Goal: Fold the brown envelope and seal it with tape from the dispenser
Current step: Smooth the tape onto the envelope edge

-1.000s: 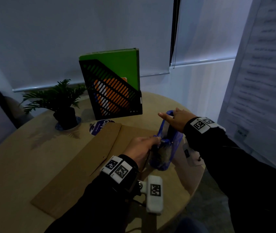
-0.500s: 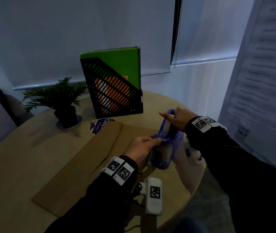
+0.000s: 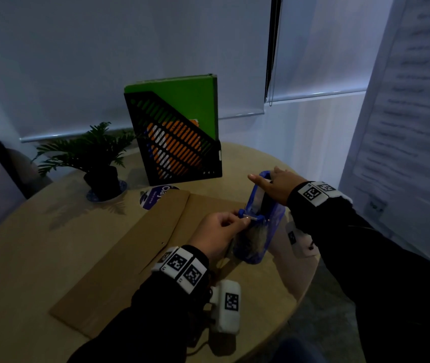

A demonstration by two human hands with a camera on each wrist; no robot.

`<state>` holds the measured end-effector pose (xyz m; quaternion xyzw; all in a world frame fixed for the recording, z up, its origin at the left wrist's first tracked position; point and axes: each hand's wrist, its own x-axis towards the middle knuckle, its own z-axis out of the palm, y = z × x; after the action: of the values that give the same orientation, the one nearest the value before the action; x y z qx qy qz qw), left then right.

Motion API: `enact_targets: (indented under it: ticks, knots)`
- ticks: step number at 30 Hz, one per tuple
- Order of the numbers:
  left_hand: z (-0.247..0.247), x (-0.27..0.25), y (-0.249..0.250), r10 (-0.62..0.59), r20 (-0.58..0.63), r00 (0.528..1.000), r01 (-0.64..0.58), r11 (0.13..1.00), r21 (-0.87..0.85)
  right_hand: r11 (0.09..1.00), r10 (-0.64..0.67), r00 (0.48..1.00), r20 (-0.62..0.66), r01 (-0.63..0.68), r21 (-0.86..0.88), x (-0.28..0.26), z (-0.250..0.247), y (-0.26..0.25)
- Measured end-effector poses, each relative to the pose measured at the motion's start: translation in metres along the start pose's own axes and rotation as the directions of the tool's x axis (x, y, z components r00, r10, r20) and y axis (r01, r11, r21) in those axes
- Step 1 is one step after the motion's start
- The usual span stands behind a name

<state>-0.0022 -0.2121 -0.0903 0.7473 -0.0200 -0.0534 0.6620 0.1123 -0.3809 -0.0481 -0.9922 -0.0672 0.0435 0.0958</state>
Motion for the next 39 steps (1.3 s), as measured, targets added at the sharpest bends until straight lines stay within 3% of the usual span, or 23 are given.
enact_targets:
  ticks: [7,12,17,19,27,30,33,36,39]
  knots:
    - [-0.007,-0.001,0.008,0.009,0.052,0.999,-0.019,0.982,0.187,1.0,-0.006,1.0,-0.002,0.006,0.016,-0.003,-0.002,0.0]
    - [-0.009,0.002,0.011,-0.001,0.086,0.996,-0.017,0.979,0.205,0.999,-0.009,1.0,-0.001,0.009,0.047,-0.007,-0.005,-0.002]
    - [-0.016,-0.006,0.017,-0.027,0.165,0.986,-0.03,0.943,0.332,0.997,-0.003,1.0,0.008,0.003,0.081,-0.011,-0.007,-0.003]
    - [-0.024,-0.006,0.019,-0.04,0.193,0.98,-0.017,0.958,0.287,0.996,-0.006,1.0,0.014,0.005,0.085,-0.011,-0.007,-0.003]
    - [-0.074,-0.024,0.031,0.071,0.09,0.993,-0.096,0.947,0.306,0.998,0.006,0.999,0.041,-0.009,0.064,-0.013,-0.008,-0.006]
    - [-0.089,-0.033,0.028,0.101,0.055,0.993,-0.113,0.939,0.326,0.982,-0.142,0.977,-0.157,0.16,0.104,-0.034,-0.017,-0.024]
    - [-0.1,-0.042,0.026,0.127,0.008,0.992,-0.123,0.942,0.313,0.876,-0.313,0.896,-0.317,0.401,0.268,-0.065,-0.022,-0.057]
    - [-0.11,-0.052,0.025,0.151,-0.048,0.987,-0.128,0.941,0.314,0.789,-0.417,0.862,-0.287,0.501,0.357,-0.084,-0.014,-0.089]
    - [-0.123,-0.064,0.02,0.163,-0.081,0.983,-0.131,0.942,0.309,0.768,-0.444,0.872,-0.207,0.489,0.414,-0.092,0.0,-0.114]
